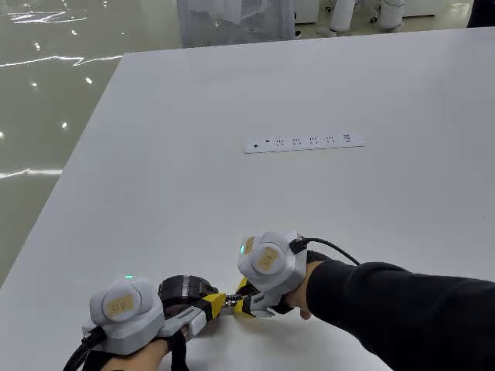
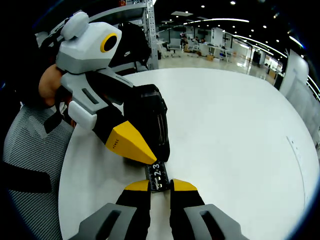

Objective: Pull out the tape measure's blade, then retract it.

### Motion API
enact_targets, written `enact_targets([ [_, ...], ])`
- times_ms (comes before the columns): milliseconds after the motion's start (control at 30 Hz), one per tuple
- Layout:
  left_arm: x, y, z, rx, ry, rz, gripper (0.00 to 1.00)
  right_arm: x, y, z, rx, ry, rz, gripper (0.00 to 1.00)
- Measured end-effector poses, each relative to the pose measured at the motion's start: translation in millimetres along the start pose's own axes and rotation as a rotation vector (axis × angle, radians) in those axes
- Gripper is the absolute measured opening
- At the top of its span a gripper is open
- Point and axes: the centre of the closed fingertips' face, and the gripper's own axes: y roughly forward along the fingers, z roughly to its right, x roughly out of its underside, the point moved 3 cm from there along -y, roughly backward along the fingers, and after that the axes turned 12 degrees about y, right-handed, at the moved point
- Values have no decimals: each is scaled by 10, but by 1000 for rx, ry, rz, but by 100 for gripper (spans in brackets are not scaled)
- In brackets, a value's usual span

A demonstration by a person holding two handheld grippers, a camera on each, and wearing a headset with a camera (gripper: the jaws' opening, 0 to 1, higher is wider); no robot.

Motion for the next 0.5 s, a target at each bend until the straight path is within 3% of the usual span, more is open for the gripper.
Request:
enact_targets([
  [500, -1, -3, -12, 0, 1, 2, 62, -22, 12, -7, -9, -2, 10, 11],
])
